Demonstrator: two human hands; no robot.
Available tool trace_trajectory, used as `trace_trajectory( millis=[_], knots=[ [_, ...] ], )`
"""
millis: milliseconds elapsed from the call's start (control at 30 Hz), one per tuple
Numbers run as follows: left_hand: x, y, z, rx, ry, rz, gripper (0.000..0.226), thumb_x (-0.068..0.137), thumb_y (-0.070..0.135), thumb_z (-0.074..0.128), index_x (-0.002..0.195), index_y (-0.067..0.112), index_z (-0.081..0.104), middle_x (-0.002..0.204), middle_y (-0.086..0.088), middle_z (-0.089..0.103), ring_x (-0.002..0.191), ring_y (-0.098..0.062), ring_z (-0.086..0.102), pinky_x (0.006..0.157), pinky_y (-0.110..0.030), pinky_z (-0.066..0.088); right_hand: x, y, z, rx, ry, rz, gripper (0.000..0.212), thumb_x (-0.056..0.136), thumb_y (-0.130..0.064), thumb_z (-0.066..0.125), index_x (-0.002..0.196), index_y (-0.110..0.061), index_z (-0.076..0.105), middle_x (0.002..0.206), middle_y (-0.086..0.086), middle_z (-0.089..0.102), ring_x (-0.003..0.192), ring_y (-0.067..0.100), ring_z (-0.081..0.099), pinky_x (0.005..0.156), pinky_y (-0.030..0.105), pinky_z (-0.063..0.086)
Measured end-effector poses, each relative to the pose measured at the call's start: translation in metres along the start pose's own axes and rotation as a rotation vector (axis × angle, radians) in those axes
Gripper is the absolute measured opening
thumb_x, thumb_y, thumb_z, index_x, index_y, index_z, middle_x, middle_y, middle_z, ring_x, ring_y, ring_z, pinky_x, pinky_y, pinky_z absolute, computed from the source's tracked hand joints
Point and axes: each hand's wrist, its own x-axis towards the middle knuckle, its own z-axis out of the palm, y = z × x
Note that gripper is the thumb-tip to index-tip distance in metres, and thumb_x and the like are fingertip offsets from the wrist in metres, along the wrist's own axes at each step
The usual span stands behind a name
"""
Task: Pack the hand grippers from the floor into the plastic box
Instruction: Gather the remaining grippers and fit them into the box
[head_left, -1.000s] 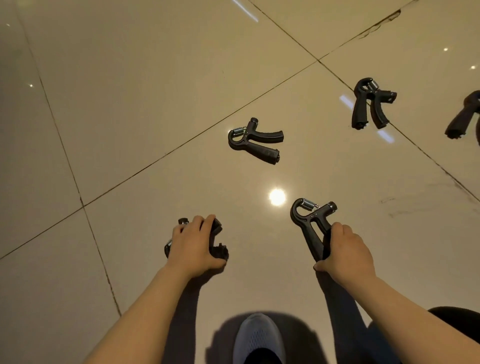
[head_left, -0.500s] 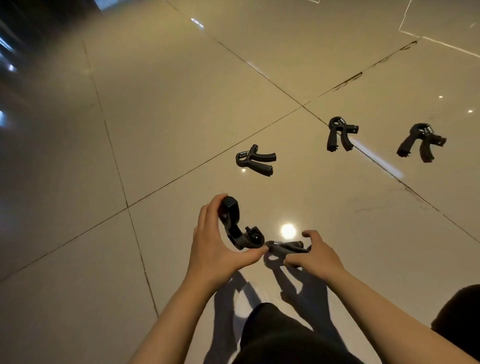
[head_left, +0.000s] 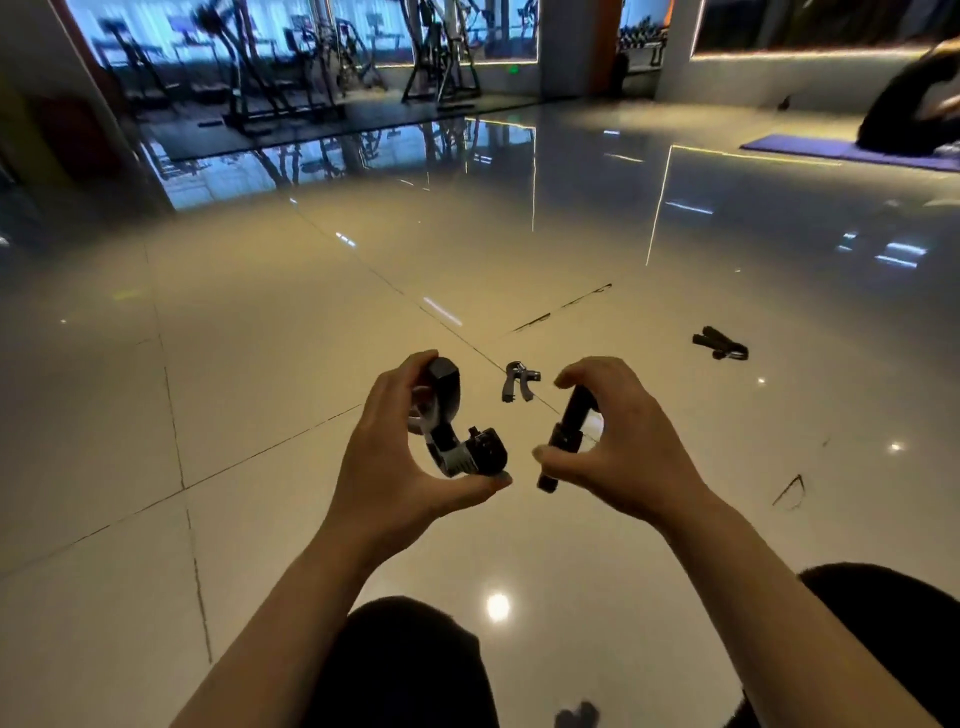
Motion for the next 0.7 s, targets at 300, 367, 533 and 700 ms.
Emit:
trace_trajectory(
  millis=[300, 367, 533, 700],
  knots=[
    [-0.092, 0.170, 0.065, -0.119, -0.032, 0.146, 0.096, 0.052, 0.058, 0.075, 0.133, 0.032, 0.032, 0.124, 0.023, 0.042, 0.113, 0.007, 0.045, 0.089, -0.004, 0.035, -0.184, -0.001, -0.141, 0.007, 0.224, -0.080, 0.072, 0.057, -0.052, 0.073, 0.120, -0.030, 0.046, 0.116, -0.017, 0.046, 0.097, -0.005, 0.047, 0.078, 0.001, 0.035],
    [-0.115, 0.210, 0.081, -0.150, -0.064, 0.180, 0.096, 0.051, 0.056, 0.077, 0.133, 0.032, 0.033, 0.125, 0.020, 0.044, 0.113, 0.006, 0.046, 0.091, -0.004, 0.033, -0.233, 0.007, -0.175, 0.022, 0.296, -0.055, 0.071, 0.056, -0.057, 0.072, 0.118, -0.036, 0.044, 0.119, -0.017, 0.049, 0.101, -0.004, 0.049, 0.083, 0.005, 0.037],
    [-0.179, 0.311, 0.134, -0.262, -0.139, 0.239, 0.096, 0.051, 0.053, 0.078, 0.132, 0.031, 0.034, 0.125, 0.018, 0.046, 0.112, 0.005, 0.048, 0.092, -0.006, 0.035, -0.359, 0.033, -0.258, -0.017, 0.388, 0.031, 0.070, 0.056, -0.064, 0.069, 0.117, -0.043, 0.041, 0.118, -0.013, 0.055, 0.102, 0.007, 0.057, 0.085, 0.019, 0.045],
    [-0.245, 0.411, 0.200, -0.331, -0.271, 0.310, 0.097, 0.051, 0.058, 0.076, 0.133, 0.029, 0.034, 0.124, 0.020, 0.044, 0.112, 0.004, 0.048, 0.093, -0.006, 0.035, -0.491, 0.056, -0.336, -0.101, 0.445, 0.166, 0.062, 0.056, -0.064, 0.067, 0.110, -0.050, 0.041, 0.114, -0.023, 0.051, 0.103, 0.000, 0.054, 0.080, 0.011, 0.042]
  ],
)
